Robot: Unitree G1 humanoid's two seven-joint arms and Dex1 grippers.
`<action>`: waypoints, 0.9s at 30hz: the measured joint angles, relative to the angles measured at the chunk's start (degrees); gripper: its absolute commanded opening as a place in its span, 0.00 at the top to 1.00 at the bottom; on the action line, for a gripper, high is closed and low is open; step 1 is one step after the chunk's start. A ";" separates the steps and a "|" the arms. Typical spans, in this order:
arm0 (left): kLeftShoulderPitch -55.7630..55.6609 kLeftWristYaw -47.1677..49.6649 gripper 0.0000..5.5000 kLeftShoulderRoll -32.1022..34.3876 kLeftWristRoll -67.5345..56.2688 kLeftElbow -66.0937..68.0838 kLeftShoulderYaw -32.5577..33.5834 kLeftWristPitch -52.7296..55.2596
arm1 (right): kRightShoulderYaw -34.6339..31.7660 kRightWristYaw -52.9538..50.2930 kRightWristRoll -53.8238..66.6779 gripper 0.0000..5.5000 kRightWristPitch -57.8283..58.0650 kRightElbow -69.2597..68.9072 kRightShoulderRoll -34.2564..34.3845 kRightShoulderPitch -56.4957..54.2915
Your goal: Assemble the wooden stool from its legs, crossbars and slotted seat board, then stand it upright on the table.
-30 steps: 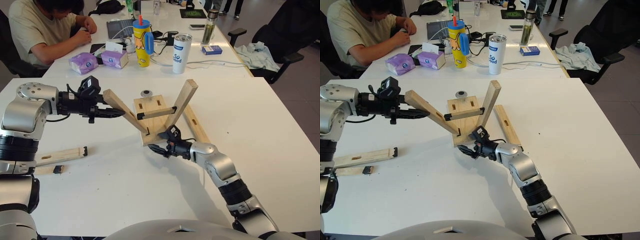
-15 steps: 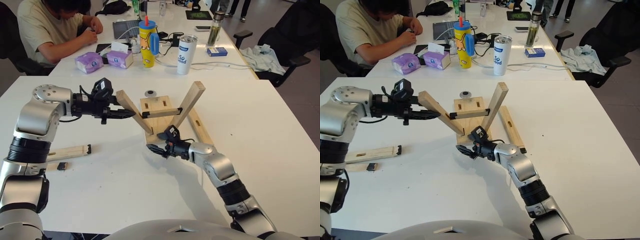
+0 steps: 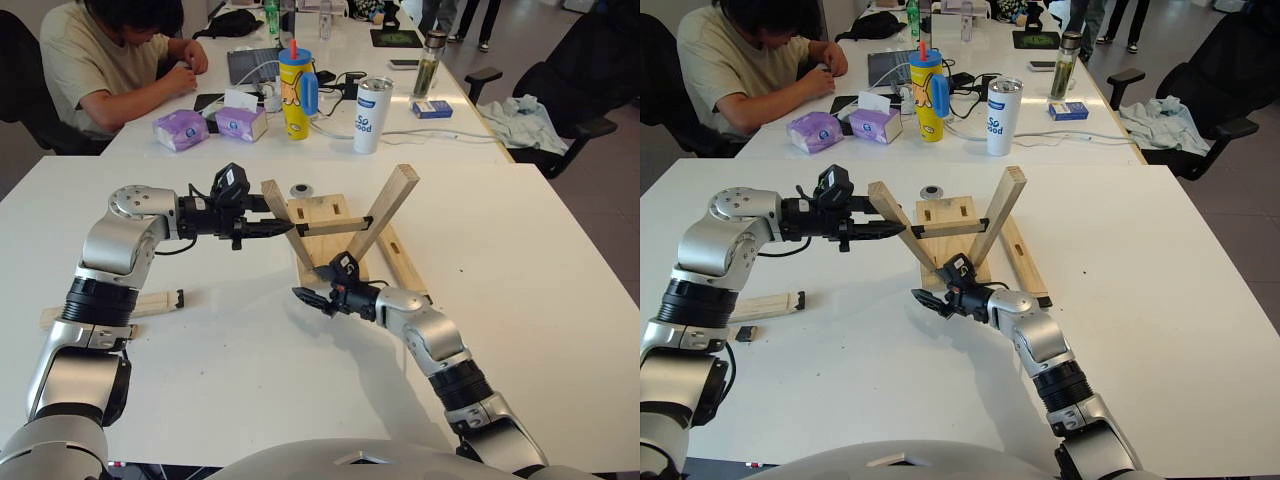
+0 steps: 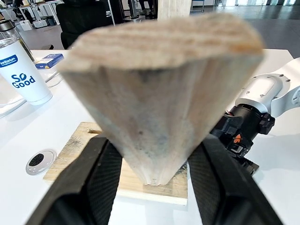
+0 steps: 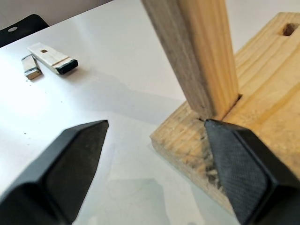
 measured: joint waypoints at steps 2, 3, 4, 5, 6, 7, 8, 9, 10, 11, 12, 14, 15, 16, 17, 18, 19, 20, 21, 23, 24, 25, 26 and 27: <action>-0.59 0.06 0.63 -0.29 0.30 0.52 -0.77 -1.11 | -0.04 -0.05 -0.07 0.31 -1.07 1.00 0.38 -0.06; -0.79 0.24 0.63 -0.58 0.64 0.54 -1.10 -1.44 | -0.03 -0.06 -0.08 0.31 -1.53 1.41 0.62 -0.11; -0.87 0.66 0.63 -1.13 1.44 0.58 -1.76 -2.43 | -0.03 -0.11 -0.14 0.31 -2.16 2.07 0.91 -0.21; -0.71 1.00 0.63 -1.53 1.58 0.69 -2.02 -3.05 | -0.02 -0.12 -0.20 0.31 -2.41 2.36 1.07 -0.23; -0.20 1.43 0.63 -1.88 1.70 1.20 -2.05 -4.28 | -0.02 -0.19 -0.48 0.31 -3.04 2.77 1.29 -0.18; 0.19 1.70 0.63 -2.06 1.70 1.67 -2.07 -5.44 | -0.02 -0.24 -0.58 0.31 -3.51 3.14 1.38 -0.15; 0.63 2.01 0.63 -2.25 1.70 2.04 -2.08 -6.63 | -0.10 -0.34 -0.58 0.34 -3.95 3.39 1.57 -0.01; 1.16 2.55 0.63 -2.40 1.69 2.67 -2.08 -8.46 | -0.57 -0.43 -0.46 0.36 -4.50 3.53 1.94 0.33; 1.48 2.98 0.63 -2.65 1.66 2.84 -2.08 -9.32 | -1.16 -0.40 0.02 0.40 -4.83 3.49 2.32 0.58; 1.85 3.36 0.63 -2.99 1.51 2.92 -2.06 -10.12 | -2.07 -0.35 0.75 0.43 -5.06 3.49 2.80 1.13; 2.08 3.68 0.63 -3.31 1.22 2.98 -2.00 -10.31 | -3.16 -0.23 2.07 0.46 -5.47 3.02 3.07 1.96; 2.25 4.07 0.63 -3.89 0.77 3.22 -1.88 -10.36 | -5.45 0.25 4.48 0.53 -6.08 0.59 3.28 4.98; 2.28 4.03 0.63 -3.92 0.40 3.34 -1.64 -10.18 | -6.96 0.80 5.64 0.55 -6.57 -1.84 2.86 6.70; 2.31 3.92 0.63 -3.91 -0.09 3.35 -1.36 -9.74 | -8.30 1.90 6.97 0.58 -7.07 -5.09 1.91 8.30; 2.33 3.87 0.63 -3.91 -0.28 3.28 -1.17 -9.40 | -9.32 2.37 8.13 0.61 -7.12 -7.01 1.29 8.99; 2.45 3.78 0.63 -3.89 -0.69 3.00 -0.79 -8.77 | -11.02 2.93 9.96 0.64 -6.86 -9.73 0.50 9.95; 2.70 3.71 0.63 -3.79 -0.85 2.51 -0.40 -8.15 | -12.09 3.29 10.86 0.66 -6.75 -11.97 -0.54 10.54; 2.82 3.71 0.63 -3.66 -0.89 2.23 -0.19 -7.70 | -12.69 3.39 10.79 0.70 -6.76 -12.71 -1.39 10.59; 2.90 3.72 0.63 -3.31 -0.89 1.58 0.01 -7.09 | -12.74 3.47 10.10 0.72 -6.85 -12.76 -2.61 10.38; 2.94 3.67 0.63 -2.92 -0.88 1.26 0.21 -6.70 | -12.38 3.21 8.70 0.79 -7.07 -11.08 -2.93 9.34; 2.84 3.54 0.63 -2.84 -0.85 1.38 0.22 -6.60 | -12.11 2.21 7.97 0.81 -7.33 -8.95 -2.14 8.05; 2.65 3.39 0.63 -2.85 -0.77 1.68 0.17 -6.73 | -11.45 0.60 6.01 0.84 -7.58 -6.24 -1.38 6.32; 2.46 3.26 0.63 -2.92 -0.65 2.00 0.04 -7.09 | -10.68 -1.13 4.31 0.86 -7.62 -3.03 -0.39 4.36; 2.26 3.12 0.63 -3.03 -0.63 2.26 -0.12 -7.41 | -9.92 -2.75 2.56 0.90 -7.67 0.08 0.57 2.70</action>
